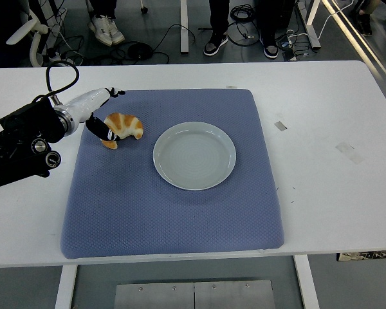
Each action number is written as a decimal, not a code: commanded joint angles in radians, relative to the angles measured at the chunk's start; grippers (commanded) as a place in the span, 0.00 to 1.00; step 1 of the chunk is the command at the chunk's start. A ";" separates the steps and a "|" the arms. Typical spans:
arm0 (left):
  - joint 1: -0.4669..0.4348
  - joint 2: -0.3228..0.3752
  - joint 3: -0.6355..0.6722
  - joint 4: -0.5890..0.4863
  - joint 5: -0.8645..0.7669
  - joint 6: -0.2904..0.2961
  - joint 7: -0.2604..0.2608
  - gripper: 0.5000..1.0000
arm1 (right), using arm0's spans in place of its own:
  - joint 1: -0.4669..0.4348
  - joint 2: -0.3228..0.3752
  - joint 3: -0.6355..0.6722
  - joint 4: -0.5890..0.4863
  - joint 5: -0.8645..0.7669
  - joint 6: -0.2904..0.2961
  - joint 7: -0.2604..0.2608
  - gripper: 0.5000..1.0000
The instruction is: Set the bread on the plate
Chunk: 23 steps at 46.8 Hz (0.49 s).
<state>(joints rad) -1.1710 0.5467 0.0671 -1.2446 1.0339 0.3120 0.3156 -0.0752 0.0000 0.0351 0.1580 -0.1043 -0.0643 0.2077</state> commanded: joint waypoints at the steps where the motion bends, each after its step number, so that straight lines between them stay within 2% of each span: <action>1: 0.005 -0.001 0.004 0.004 0.002 0.002 -0.001 0.83 | 0.000 0.000 0.000 0.000 0.000 0.000 -0.001 1.00; 16: 0.021 -0.021 0.004 0.030 0.003 0.019 -0.001 0.78 | 0.000 0.000 0.000 0.000 0.000 0.000 -0.001 1.00; 23: 0.024 -0.024 0.002 0.034 0.003 0.019 -0.001 0.71 | 0.000 0.000 0.000 0.000 0.000 0.000 0.001 1.00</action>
<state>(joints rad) -1.1481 0.5237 0.0705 -1.2110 1.0377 0.3313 0.3145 -0.0753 0.0000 0.0353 0.1580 -0.1043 -0.0646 0.2077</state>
